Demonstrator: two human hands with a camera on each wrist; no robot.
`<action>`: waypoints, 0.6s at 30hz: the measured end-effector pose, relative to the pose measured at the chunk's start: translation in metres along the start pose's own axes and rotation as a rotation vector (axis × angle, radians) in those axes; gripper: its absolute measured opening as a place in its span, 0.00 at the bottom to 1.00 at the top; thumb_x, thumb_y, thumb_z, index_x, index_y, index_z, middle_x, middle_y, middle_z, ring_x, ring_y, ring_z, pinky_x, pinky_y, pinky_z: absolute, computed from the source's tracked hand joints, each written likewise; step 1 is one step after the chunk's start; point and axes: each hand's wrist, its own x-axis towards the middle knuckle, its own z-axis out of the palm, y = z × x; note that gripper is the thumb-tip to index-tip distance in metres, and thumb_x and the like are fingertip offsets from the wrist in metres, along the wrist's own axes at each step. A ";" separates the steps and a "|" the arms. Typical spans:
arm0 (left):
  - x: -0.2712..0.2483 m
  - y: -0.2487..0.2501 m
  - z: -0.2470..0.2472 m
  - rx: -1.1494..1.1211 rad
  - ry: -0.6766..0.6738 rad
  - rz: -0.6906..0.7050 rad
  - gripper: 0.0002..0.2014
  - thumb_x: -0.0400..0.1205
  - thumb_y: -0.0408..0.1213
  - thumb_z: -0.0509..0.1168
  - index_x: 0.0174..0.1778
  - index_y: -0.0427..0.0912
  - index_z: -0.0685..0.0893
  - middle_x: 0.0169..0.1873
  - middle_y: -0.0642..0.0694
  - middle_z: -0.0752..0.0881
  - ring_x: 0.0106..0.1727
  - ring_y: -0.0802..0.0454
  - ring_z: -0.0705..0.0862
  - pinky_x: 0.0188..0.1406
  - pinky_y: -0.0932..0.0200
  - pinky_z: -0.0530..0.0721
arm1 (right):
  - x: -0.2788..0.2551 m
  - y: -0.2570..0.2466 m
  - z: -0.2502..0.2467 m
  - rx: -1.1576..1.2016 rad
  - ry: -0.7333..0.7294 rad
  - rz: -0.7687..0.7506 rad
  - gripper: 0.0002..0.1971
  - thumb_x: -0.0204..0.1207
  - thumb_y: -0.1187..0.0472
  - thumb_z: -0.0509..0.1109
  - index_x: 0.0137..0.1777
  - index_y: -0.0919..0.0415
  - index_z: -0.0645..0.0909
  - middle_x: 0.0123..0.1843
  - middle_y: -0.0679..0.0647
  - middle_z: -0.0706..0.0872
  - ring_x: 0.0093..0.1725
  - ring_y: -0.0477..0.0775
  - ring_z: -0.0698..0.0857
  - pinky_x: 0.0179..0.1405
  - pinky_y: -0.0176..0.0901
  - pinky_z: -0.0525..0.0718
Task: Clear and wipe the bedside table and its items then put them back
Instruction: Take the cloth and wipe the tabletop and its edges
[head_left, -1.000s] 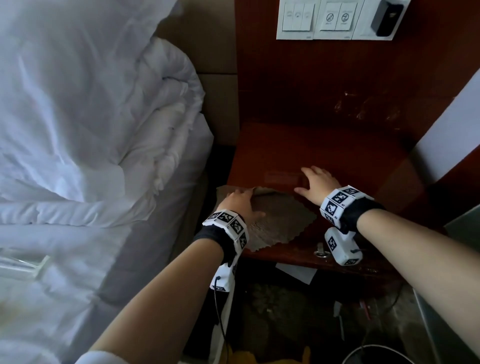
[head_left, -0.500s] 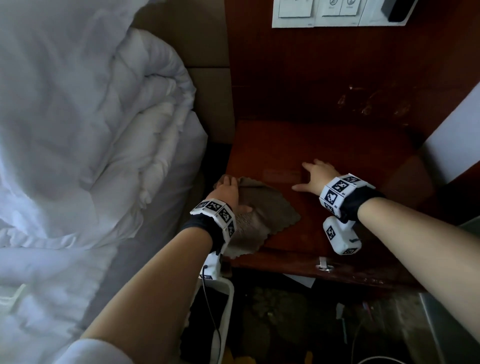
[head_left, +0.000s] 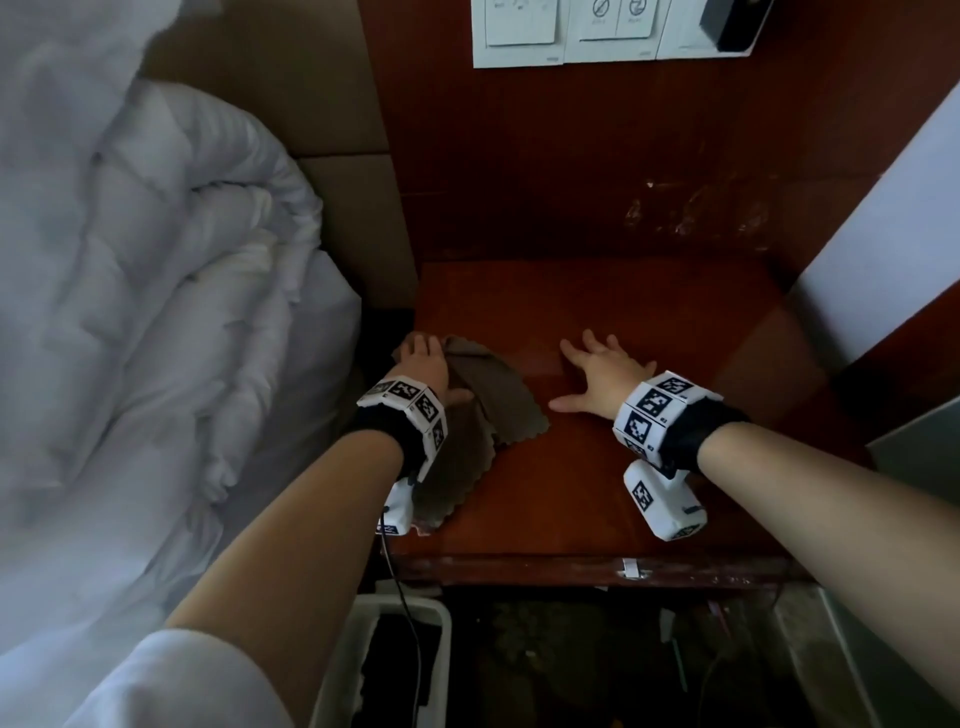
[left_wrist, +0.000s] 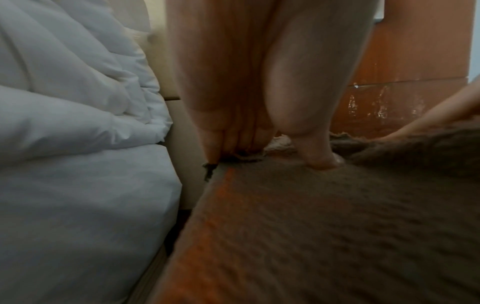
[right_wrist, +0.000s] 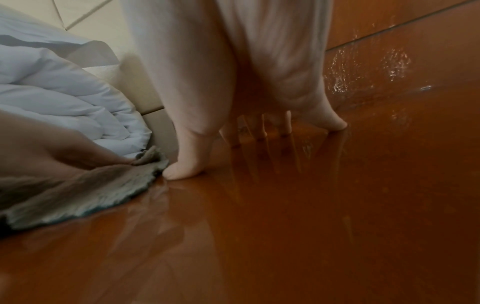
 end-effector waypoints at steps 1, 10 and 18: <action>0.005 0.001 -0.003 0.013 -0.008 -0.002 0.47 0.80 0.55 0.63 0.82 0.32 0.42 0.82 0.34 0.47 0.83 0.35 0.47 0.81 0.42 0.55 | 0.000 0.000 0.000 0.002 0.000 -0.001 0.47 0.71 0.38 0.70 0.83 0.45 0.46 0.86 0.52 0.40 0.84 0.63 0.41 0.73 0.81 0.49; 0.048 0.009 -0.026 0.076 -0.015 -0.024 0.46 0.81 0.57 0.60 0.82 0.32 0.42 0.82 0.33 0.47 0.82 0.34 0.49 0.80 0.41 0.55 | 0.005 0.003 0.003 0.007 -0.009 -0.018 0.46 0.72 0.37 0.68 0.83 0.44 0.44 0.85 0.51 0.39 0.84 0.62 0.39 0.72 0.83 0.48; 0.082 0.010 -0.040 0.069 0.053 -0.010 0.45 0.81 0.57 0.60 0.82 0.32 0.45 0.81 0.32 0.51 0.81 0.33 0.54 0.78 0.41 0.60 | 0.005 0.002 0.001 0.002 -0.023 -0.012 0.45 0.73 0.37 0.66 0.83 0.44 0.42 0.85 0.49 0.36 0.84 0.60 0.37 0.73 0.82 0.47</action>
